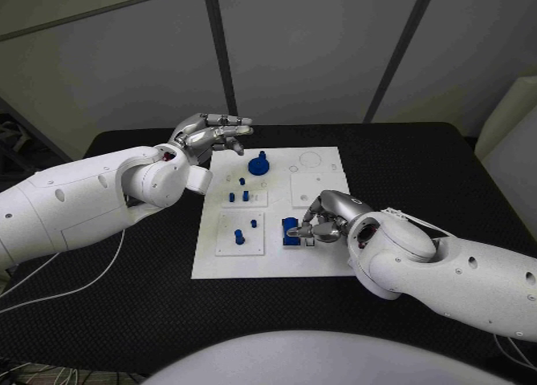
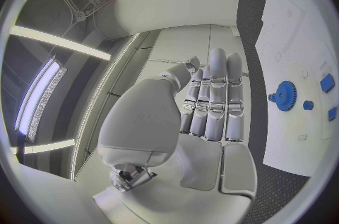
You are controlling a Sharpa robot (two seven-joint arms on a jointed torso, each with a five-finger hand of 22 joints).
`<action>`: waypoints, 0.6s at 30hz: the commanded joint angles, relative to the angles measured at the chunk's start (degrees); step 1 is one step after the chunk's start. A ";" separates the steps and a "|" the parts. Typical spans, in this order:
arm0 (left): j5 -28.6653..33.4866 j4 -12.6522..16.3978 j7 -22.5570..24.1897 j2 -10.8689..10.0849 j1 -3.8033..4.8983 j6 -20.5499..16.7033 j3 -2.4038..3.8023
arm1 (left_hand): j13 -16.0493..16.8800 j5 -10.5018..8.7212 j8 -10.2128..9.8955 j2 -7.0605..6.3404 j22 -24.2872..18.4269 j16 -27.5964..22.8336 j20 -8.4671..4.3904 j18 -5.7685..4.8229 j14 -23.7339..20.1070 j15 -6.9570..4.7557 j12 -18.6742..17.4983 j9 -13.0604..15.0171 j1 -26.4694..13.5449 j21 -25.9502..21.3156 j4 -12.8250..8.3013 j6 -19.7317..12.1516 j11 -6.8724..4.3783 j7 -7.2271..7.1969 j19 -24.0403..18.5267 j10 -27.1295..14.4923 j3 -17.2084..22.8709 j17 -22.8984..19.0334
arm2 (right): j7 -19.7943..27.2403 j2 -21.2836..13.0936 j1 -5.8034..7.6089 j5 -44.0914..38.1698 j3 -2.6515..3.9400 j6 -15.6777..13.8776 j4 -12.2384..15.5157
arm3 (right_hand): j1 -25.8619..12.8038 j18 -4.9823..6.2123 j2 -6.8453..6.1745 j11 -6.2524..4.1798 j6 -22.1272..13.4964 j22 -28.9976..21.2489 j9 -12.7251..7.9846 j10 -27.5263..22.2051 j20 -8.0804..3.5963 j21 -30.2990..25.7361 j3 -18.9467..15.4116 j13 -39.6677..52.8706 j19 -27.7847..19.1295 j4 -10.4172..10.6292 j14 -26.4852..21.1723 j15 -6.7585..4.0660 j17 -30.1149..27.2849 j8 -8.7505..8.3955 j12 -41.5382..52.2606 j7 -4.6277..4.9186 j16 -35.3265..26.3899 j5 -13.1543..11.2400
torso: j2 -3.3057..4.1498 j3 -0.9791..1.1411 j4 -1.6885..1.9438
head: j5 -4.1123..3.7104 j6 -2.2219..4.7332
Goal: Assemble the parts on the task board
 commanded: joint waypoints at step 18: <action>0.12 0.11 0.10 -0.07 -0.06 0.64 0.02 | 0.07 -0.35 -0.34 0.25 -0.13 -0.38 -0.01 -0.66 -0.07 0.18 -0.22 0.08 -0.19 -0.41 0.12 0.05 0.42 0.27 -0.25 -0.16 -0.36 -0.10 | 1.41 -0.76 0.08 -3.34 0.03 -0.61 0.66 | 8.76 -0.43 3.06 -0.33 1.53 15.10 1.20 -0.01 -0.38 0.16 -1.35 0.43 6.04 -6.00 1.85 -0.65 0.89 -1.41 -0.43 -0.36 0.22 3.65 | -0.08 -0.04 -0.02 | -0.29 0.12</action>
